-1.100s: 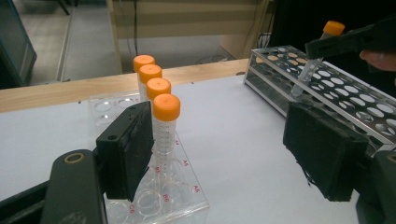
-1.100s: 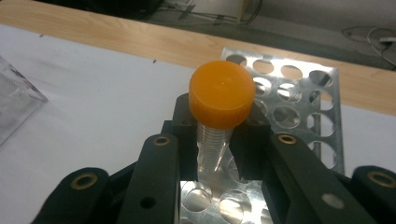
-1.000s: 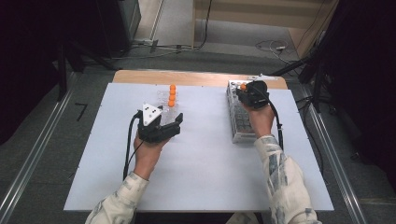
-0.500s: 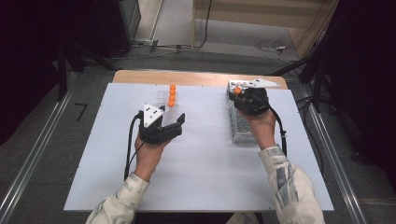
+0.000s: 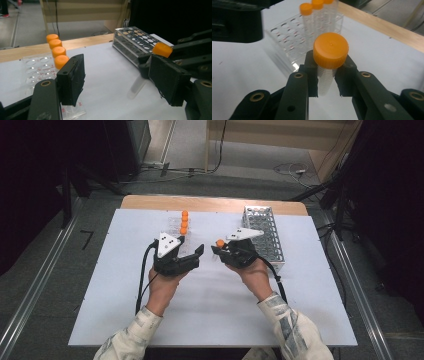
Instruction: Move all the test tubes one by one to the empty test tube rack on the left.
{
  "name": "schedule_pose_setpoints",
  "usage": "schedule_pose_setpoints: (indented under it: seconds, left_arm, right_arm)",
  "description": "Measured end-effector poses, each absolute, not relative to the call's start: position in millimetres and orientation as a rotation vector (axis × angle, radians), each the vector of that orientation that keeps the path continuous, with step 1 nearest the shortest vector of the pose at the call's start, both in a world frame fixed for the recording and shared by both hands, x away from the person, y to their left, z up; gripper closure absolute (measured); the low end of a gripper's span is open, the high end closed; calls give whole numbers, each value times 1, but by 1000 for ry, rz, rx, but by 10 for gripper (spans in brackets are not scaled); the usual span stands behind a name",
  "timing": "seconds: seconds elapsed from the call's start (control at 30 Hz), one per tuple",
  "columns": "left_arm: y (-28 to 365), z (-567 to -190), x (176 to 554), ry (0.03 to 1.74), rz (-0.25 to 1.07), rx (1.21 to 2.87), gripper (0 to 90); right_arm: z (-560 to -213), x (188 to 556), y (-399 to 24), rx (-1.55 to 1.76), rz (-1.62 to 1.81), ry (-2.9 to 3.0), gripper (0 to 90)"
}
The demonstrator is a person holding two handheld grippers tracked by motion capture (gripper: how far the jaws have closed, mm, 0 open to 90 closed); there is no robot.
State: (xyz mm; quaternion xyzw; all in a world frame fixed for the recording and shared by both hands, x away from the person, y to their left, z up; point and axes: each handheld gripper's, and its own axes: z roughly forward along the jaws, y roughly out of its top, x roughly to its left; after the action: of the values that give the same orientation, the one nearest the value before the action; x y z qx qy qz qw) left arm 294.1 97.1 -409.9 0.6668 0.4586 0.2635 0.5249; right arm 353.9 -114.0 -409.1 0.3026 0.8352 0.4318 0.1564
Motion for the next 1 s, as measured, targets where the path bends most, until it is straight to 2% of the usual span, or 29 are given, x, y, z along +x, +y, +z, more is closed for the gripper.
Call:
schedule_pose_setpoints:
  seconds: [0.37,0.9,1.0]
  left_arm:
    - [87,-414,295,1047,571,1663,369]
    - [81,-420,296,1010,555,1728,681]
    - [81,-420,296,1009,556,1727,695]
  right_arm:
    - [-426,345,-86,795,1212,2470,715]
    - [-427,339,-72,756,1213,2490,714]
    - [-427,339,-73,764,1214,2491,713]
